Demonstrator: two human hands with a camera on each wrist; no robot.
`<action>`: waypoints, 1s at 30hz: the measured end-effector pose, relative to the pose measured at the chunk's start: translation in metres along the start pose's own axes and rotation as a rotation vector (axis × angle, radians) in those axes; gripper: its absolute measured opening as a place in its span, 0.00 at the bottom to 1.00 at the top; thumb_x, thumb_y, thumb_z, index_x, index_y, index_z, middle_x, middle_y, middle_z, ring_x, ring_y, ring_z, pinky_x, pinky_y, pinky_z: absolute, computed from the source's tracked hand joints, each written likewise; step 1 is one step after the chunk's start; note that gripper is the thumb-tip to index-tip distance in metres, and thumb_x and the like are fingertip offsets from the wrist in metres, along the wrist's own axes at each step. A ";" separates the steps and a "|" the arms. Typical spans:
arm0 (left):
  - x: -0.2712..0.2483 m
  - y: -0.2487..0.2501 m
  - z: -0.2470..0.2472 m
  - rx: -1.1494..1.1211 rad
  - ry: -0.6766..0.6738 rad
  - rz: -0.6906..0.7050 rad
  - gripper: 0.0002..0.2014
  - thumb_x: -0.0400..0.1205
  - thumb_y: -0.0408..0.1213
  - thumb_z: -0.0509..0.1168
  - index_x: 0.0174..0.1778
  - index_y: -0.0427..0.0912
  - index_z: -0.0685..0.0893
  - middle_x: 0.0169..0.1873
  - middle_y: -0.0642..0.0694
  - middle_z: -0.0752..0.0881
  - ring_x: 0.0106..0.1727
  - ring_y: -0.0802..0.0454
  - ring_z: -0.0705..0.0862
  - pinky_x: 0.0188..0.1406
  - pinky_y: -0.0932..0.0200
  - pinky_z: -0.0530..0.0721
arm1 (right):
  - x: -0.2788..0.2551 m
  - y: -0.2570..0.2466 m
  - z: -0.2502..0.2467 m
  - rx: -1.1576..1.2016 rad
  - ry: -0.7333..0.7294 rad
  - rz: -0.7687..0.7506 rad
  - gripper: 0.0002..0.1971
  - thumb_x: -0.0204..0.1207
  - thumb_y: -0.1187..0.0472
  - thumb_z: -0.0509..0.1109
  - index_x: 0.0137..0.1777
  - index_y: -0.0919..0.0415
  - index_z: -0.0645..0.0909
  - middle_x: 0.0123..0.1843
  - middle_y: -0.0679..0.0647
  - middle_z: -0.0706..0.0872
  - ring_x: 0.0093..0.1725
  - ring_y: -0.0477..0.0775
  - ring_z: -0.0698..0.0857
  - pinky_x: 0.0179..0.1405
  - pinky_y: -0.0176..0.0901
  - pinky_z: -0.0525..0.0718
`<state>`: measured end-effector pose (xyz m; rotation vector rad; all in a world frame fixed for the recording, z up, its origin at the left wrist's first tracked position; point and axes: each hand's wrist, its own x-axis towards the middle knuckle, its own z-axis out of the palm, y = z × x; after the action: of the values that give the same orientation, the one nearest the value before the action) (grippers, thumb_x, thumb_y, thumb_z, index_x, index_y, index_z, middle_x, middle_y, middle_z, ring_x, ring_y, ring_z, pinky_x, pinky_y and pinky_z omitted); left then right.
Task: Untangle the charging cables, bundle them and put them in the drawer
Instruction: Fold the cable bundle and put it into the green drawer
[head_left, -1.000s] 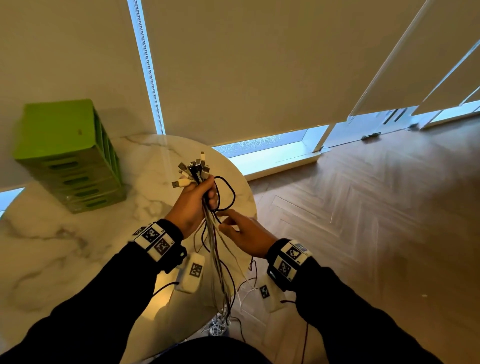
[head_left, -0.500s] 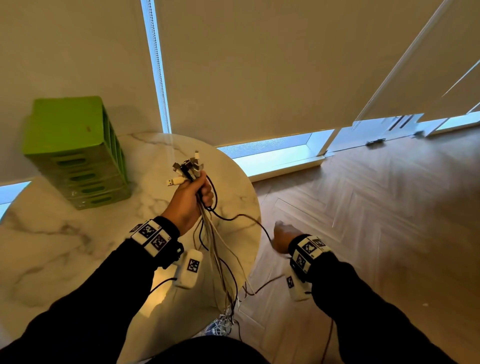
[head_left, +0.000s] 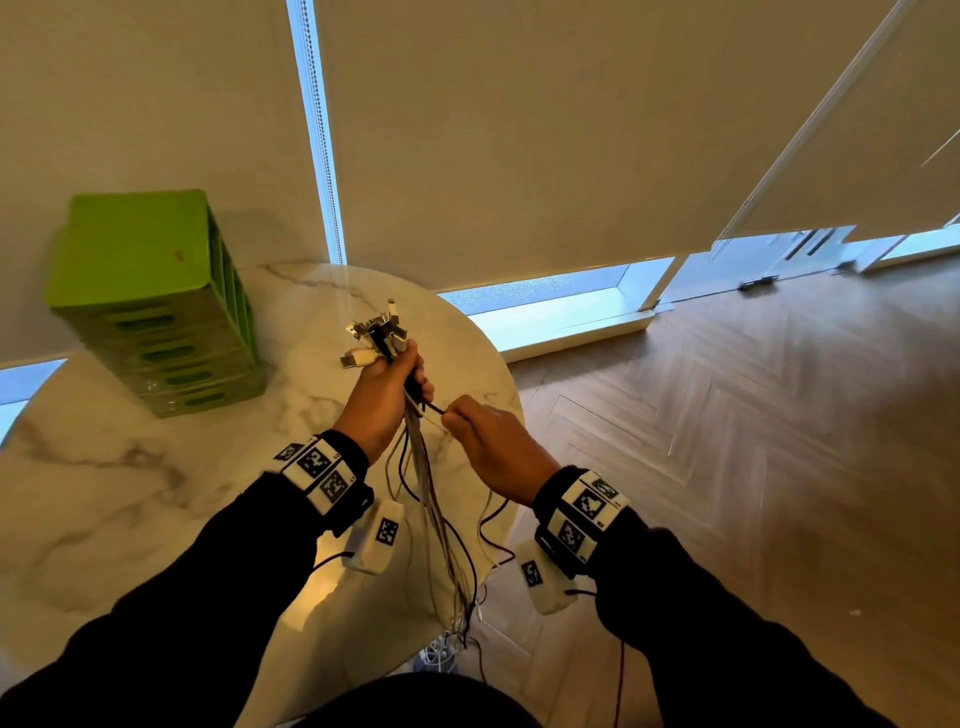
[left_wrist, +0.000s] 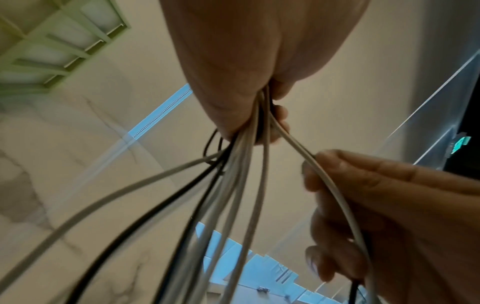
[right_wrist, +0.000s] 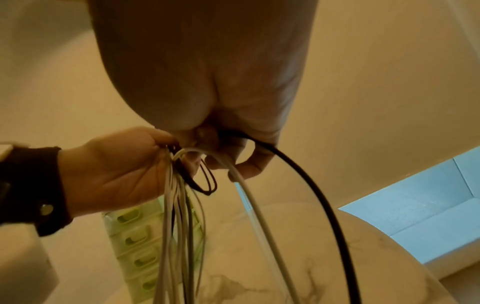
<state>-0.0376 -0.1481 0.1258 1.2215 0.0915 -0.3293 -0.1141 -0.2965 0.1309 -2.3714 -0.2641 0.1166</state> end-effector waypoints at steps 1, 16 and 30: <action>0.001 -0.001 -0.002 0.050 0.039 0.013 0.15 0.92 0.42 0.57 0.40 0.42 0.76 0.28 0.49 0.78 0.29 0.55 0.78 0.32 0.61 0.78 | 0.001 0.001 -0.003 0.011 0.049 -0.002 0.12 0.92 0.56 0.54 0.54 0.62 0.75 0.43 0.54 0.82 0.41 0.54 0.80 0.43 0.49 0.78; -0.012 0.015 -0.015 -0.286 -0.223 -0.120 0.16 0.89 0.41 0.58 0.36 0.41 0.78 0.25 0.49 0.66 0.24 0.55 0.67 0.26 0.63 0.67 | -0.011 0.042 -0.019 -0.223 -0.227 0.161 0.35 0.81 0.54 0.70 0.85 0.53 0.60 0.85 0.54 0.68 0.82 0.56 0.69 0.82 0.54 0.65; 0.008 0.018 -0.032 -0.139 0.036 -0.039 0.13 0.92 0.40 0.56 0.40 0.47 0.74 0.25 0.53 0.65 0.22 0.59 0.61 0.23 0.65 0.60 | 0.010 0.049 -0.035 -0.221 0.006 0.438 0.15 0.90 0.53 0.53 0.52 0.62 0.76 0.42 0.60 0.86 0.39 0.59 0.84 0.37 0.50 0.81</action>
<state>-0.0213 -0.1146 0.1289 1.0897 0.1672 -0.3295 -0.0915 -0.3526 0.1219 -2.6139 0.2637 0.2990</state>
